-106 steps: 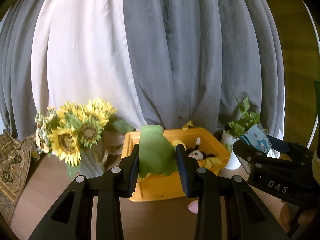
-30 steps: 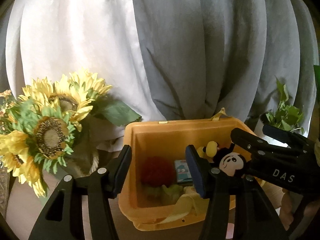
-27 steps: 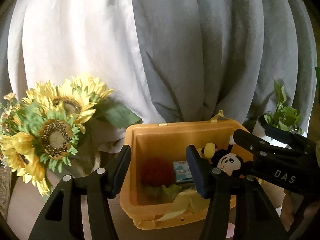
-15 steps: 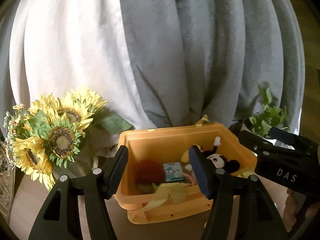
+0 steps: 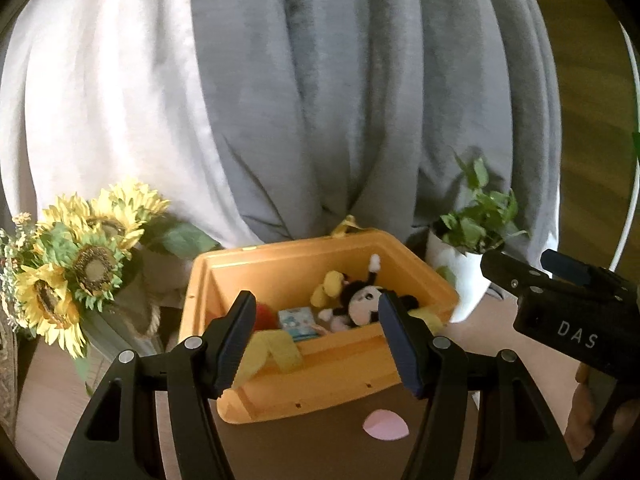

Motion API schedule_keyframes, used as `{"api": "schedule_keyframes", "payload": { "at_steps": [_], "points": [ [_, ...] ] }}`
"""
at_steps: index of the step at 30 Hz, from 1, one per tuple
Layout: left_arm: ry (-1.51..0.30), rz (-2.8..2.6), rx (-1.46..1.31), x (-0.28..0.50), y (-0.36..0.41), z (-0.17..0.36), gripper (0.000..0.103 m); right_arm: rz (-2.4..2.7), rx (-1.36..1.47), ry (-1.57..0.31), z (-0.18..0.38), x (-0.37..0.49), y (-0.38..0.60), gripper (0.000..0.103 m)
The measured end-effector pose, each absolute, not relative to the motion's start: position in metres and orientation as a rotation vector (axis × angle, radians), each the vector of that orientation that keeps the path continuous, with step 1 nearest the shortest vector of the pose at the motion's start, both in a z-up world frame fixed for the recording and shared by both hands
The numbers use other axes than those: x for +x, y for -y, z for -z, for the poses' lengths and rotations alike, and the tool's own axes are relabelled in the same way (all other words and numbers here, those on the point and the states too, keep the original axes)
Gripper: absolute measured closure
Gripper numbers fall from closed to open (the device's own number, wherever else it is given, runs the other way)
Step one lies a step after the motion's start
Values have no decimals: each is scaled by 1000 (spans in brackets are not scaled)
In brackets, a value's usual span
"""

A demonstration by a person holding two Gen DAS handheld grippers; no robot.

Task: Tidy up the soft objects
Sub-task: 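Withdraw both tools from the crate toward the pink sponge and napkin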

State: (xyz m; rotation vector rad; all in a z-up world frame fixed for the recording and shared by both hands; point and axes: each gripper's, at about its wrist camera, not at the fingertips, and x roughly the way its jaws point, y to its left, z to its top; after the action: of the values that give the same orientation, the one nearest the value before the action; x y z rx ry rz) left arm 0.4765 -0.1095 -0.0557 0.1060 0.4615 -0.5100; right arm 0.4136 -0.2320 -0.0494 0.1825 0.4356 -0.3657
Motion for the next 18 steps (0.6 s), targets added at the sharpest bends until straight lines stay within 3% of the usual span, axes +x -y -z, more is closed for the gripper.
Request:
{"api": "schedule_keyframes", "payload": {
  "at_steps": [18],
  "points": [
    [-499, 615, 206, 438, 134, 89, 36, 517, 259, -468, 79, 351, 251, 14]
  ]
}}
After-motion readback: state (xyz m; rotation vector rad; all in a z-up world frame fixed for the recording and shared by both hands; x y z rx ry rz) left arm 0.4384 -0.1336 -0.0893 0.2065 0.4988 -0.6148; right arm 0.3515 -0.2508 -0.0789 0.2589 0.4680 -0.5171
